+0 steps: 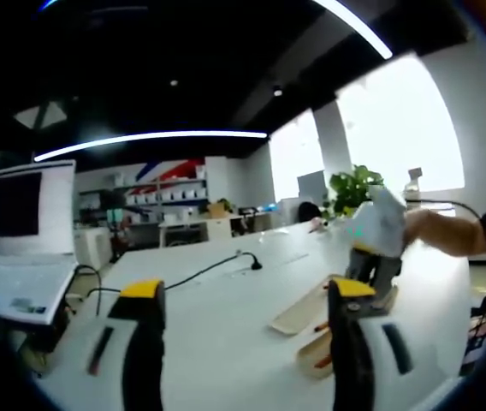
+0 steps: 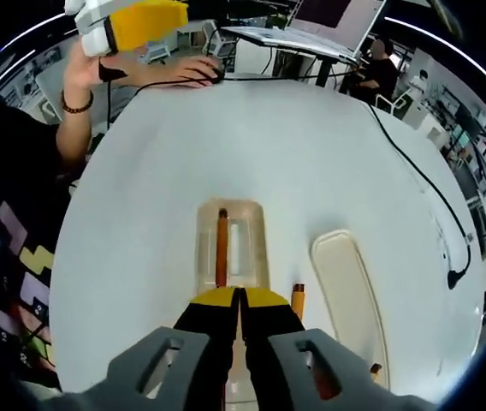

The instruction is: Arrange the utensils inside the cutlery case until each visible utensil rests in its matching compartment.

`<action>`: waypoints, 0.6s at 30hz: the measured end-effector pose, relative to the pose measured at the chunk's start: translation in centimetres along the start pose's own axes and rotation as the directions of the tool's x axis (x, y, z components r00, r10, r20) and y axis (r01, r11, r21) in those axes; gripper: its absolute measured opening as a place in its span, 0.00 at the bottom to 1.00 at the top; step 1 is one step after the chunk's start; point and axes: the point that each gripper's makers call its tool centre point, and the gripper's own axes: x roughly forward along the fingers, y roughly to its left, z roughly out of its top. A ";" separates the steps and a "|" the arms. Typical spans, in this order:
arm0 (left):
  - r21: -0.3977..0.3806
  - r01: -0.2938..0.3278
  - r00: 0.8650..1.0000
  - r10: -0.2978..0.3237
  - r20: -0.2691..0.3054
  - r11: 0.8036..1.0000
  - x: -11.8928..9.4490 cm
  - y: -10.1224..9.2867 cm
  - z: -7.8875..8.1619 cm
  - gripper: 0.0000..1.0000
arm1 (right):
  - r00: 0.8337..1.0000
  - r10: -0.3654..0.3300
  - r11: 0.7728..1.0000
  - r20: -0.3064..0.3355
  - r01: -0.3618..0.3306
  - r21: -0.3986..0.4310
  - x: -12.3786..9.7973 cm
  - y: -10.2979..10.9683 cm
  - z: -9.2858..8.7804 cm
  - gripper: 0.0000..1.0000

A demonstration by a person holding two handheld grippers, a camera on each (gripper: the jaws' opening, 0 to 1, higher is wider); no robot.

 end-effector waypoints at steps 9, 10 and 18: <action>0.003 0.004 1.000 -0.004 -0.002 1.000 0.0 -0.3 0.0 0.82 | 0.996 -0.084 0.996 0.026 0.084 0.007 -2.2 -2.0 0.8 0.01; 0.003 0.003 1.000 -0.003 -0.003 1.000 0.0 -0.2 0.0 0.82 | 0.996 -0.085 0.996 0.027 0.085 0.011 -2.3 -2.1 0.7 0.01; 0.001 -0.003 1.000 0.003 -0.003 1.000 0.0 0.0 0.0 0.82 | 0.996 -0.093 0.993 0.000 0.093 0.074 -2.0 -4.0 -1.0 0.03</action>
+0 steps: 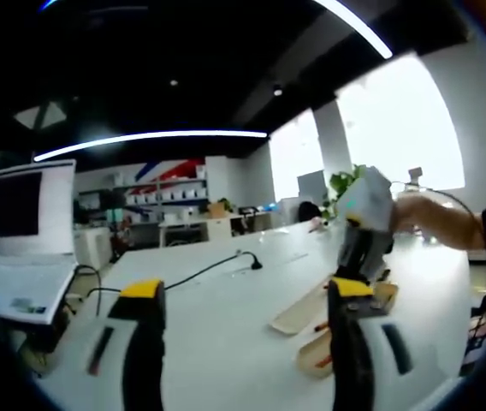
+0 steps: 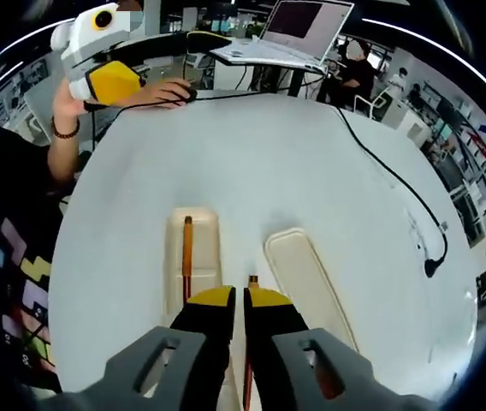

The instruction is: Arrange the utensils inside the cutlery case until each visible utensil rests in its matching compartment.

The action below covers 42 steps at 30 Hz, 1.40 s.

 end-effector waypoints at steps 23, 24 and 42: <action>0.000 0.006 1.000 -0.006 -0.008 1.000 0.0 -0.2 -0.1 0.81 | 0.995 0.049 0.996 -0.093 -0.042 0.075 1.8 -1.0 -2.8 0.04; 0.001 0.007 1.000 -0.007 -0.006 1.000 -0.1 -0.3 -0.1 0.81 | 0.995 0.046 0.996 -0.092 -0.039 0.078 1.7 -1.0 -2.8 0.04; -0.004 -0.005 1.000 0.005 -0.005 1.000 -0.2 0.2 0.0 0.81 | 0.981 0.089 0.996 -0.174 -0.084 0.038 2.3 -0.7 -3.3 0.07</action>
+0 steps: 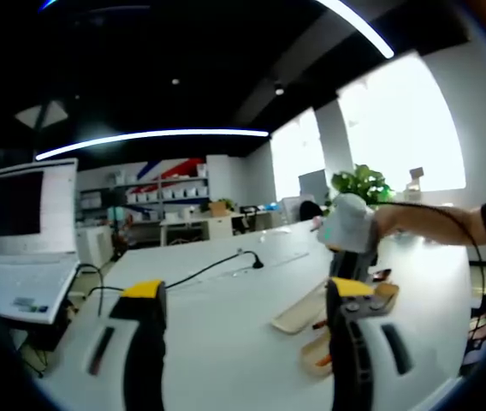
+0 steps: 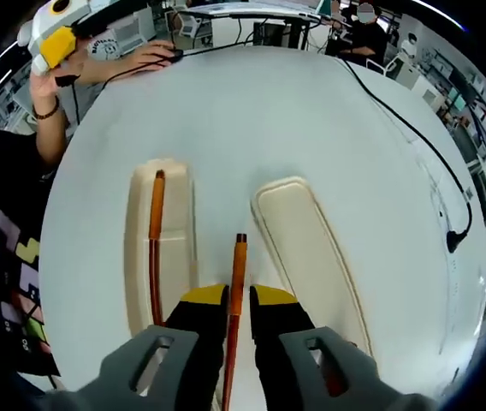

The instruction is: Arrange the utensils inside the cutlery case until each visible utensil rests in its matching compartment.

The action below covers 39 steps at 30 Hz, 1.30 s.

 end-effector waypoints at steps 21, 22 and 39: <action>-0.008 -0.009 1.000 0.009 0.005 1.000 0.0 0.6 0.2 0.80 | 1.000 -0.024 0.998 0.020 0.023 0.061 -0.4 -0.8 0.2 0.04; -0.009 -0.012 1.000 0.012 0.006 1.000 0.0 0.7 0.2 0.80 | 0.999 -0.029 0.998 0.022 0.028 0.061 -0.7 -0.8 0.3 0.04; -0.014 -0.016 1.000 0.016 0.006 1.000 -0.3 0.7 0.1 0.80 | 0.977 -0.180 0.983 0.114 0.183 -0.010 -6.2 -1.2 3.5 0.04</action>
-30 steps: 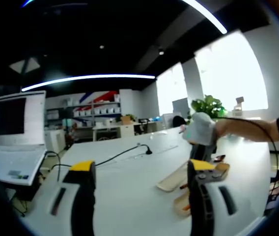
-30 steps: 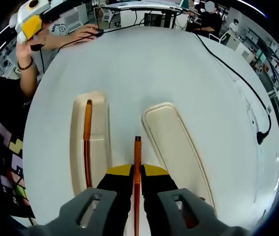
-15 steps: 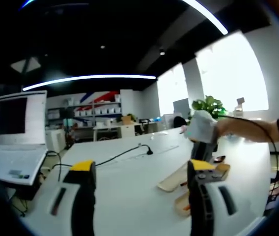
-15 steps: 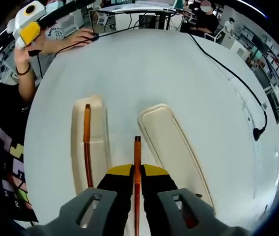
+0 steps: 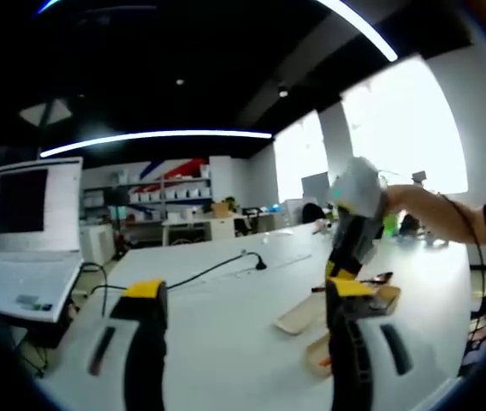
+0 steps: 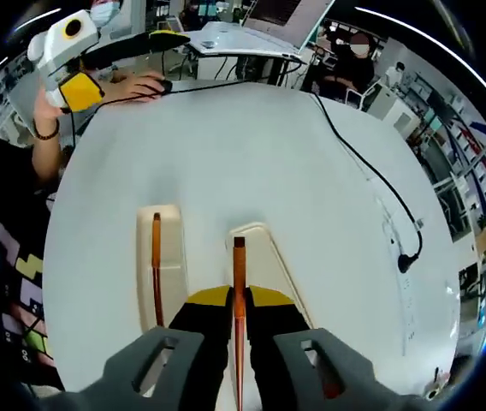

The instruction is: Arrange the utensils inside the cutlery case until each visible utensil rests in its matching compartment.

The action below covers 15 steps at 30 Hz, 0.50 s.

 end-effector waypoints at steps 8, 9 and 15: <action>-0.003 -0.005 1.000 0.005 -0.012 1.000 0.1 0.2 -0.4 0.80 | 0.995 -0.071 0.997 0.064 0.072 -0.010 -3.3 -1.3 1.6 0.04; -0.003 -0.004 1.000 0.004 -0.012 1.000 0.1 0.1 -0.4 0.80 | 0.995 -0.077 0.997 0.066 0.078 -0.012 -3.7 -1.3 1.8 0.04; -0.003 -0.002 1.000 0.002 -0.014 1.000 0.1 0.1 -0.5 0.80 | 0.987 -0.125 0.990 0.097 0.130 -0.046 -5.5 -1.4 3.1 0.04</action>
